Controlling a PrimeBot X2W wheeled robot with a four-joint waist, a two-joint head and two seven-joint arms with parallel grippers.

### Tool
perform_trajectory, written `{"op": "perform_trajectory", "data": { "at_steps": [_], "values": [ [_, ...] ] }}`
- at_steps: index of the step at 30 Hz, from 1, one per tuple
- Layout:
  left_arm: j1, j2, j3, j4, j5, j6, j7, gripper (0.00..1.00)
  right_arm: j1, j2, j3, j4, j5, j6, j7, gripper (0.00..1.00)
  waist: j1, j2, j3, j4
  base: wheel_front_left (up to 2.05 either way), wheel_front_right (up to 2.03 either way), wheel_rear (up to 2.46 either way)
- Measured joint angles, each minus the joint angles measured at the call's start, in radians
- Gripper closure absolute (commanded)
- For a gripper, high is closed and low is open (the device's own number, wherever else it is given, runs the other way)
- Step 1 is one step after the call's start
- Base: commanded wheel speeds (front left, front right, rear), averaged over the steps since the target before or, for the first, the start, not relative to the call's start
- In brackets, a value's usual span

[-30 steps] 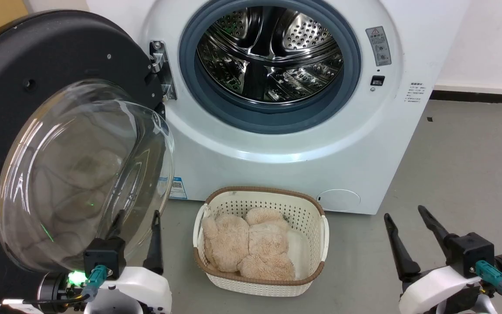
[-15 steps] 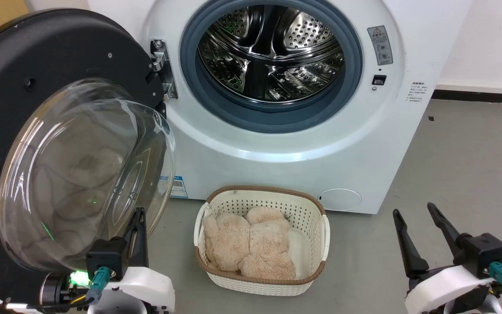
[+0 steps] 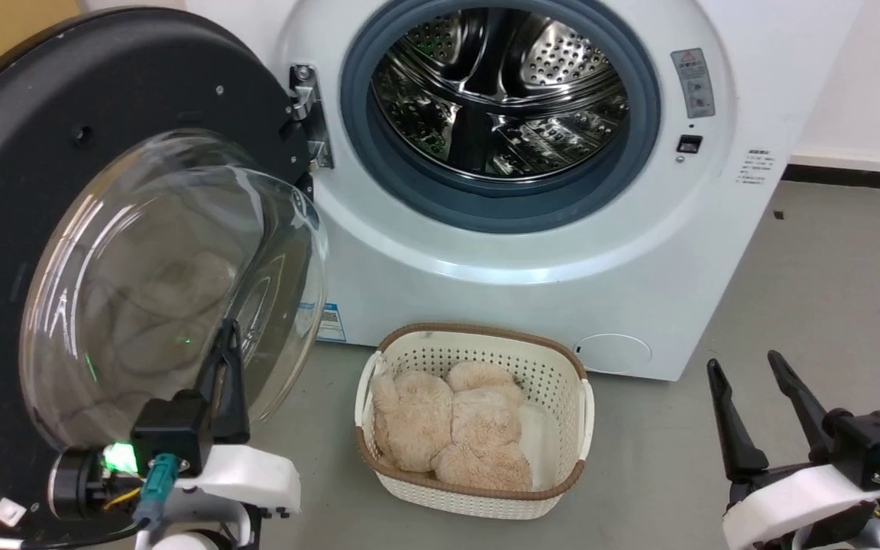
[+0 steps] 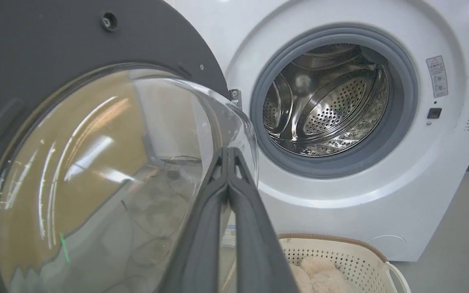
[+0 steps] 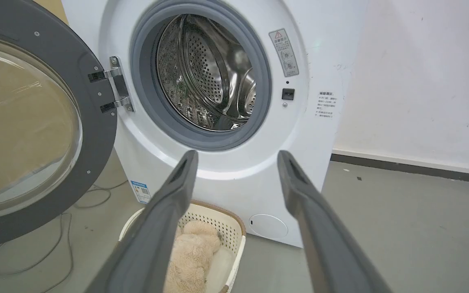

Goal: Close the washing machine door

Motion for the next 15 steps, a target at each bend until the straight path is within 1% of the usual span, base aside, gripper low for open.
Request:
{"op": "perform_trajectory", "data": {
  "at_steps": [9, 15],
  "values": [
    [-0.04, 0.031, 0.004, -0.074, 0.0, 0.022, -0.019, 1.0, 0.001, 0.0, -0.017, 0.002, 0.019, 0.0, -0.018, 0.0, 0.0, 0.0, 0.003, 0.039, 0.0, 0.0, 0.0],
    [-0.08, 0.054, 0.027, -0.113, -0.011, 0.026, -0.028, 1.0, 0.002, 0.0, -0.031, 0.011, 0.039, 0.0, -0.029, 0.0, 0.0, 0.0, 0.004, 0.074, 0.0, 0.0, 0.0]
  ]
}}
